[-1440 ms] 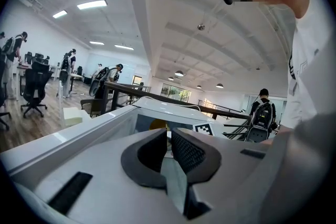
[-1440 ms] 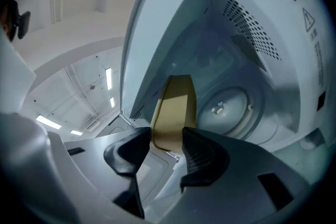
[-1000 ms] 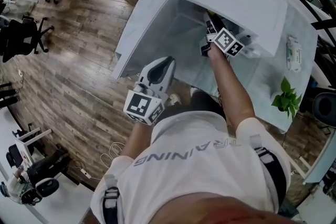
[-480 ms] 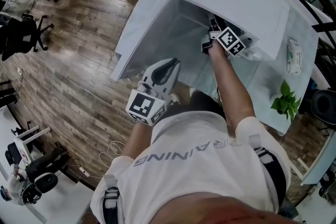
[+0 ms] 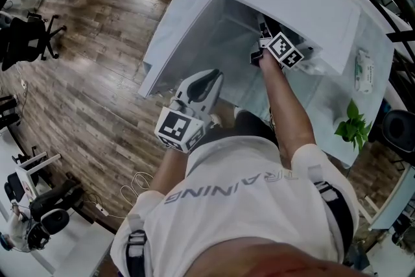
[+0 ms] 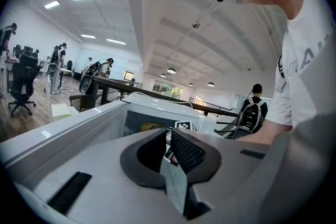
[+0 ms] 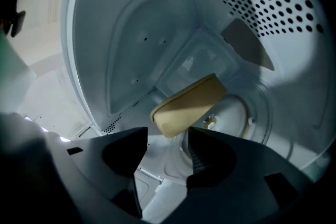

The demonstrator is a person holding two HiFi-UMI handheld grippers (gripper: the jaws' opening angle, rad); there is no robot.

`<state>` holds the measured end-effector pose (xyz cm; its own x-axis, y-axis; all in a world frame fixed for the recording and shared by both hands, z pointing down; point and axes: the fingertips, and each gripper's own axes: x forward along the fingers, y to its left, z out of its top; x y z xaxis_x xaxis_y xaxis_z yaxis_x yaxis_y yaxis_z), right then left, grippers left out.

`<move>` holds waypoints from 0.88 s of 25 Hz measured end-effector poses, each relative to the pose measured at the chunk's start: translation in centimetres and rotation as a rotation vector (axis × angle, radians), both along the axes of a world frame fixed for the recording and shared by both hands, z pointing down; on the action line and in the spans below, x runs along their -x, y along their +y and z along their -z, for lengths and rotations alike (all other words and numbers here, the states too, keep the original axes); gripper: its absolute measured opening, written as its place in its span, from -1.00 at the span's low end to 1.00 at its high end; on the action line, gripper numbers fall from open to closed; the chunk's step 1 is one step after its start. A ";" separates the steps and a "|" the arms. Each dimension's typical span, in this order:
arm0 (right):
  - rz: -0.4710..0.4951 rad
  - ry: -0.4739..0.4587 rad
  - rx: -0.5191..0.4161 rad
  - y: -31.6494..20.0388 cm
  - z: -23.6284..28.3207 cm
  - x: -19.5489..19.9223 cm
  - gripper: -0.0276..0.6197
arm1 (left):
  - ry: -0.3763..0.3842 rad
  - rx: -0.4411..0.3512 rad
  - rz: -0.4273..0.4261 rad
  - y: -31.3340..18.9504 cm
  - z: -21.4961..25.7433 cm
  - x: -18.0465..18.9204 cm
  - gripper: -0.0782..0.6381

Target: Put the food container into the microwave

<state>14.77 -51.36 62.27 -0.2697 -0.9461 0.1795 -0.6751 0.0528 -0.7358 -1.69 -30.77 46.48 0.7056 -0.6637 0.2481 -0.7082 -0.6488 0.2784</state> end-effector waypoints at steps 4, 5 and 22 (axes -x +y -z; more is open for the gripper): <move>0.002 0.030 0.012 0.1 -0.1 -0.1 -0.15 | 0.004 0.004 0.000 0.1 0.0 0.3 -0.64; 0.003 0.040 0.017 0.1 -0.1 0.0 -0.14 | 0.005 0.004 -0.001 0.1 0.1 0.4 -0.64; 0.113 0.474 0.154 1.5 -3.1 0.6 -0.11 | 0.056 0.021 0.034 0.4 0.1 1.8 -0.64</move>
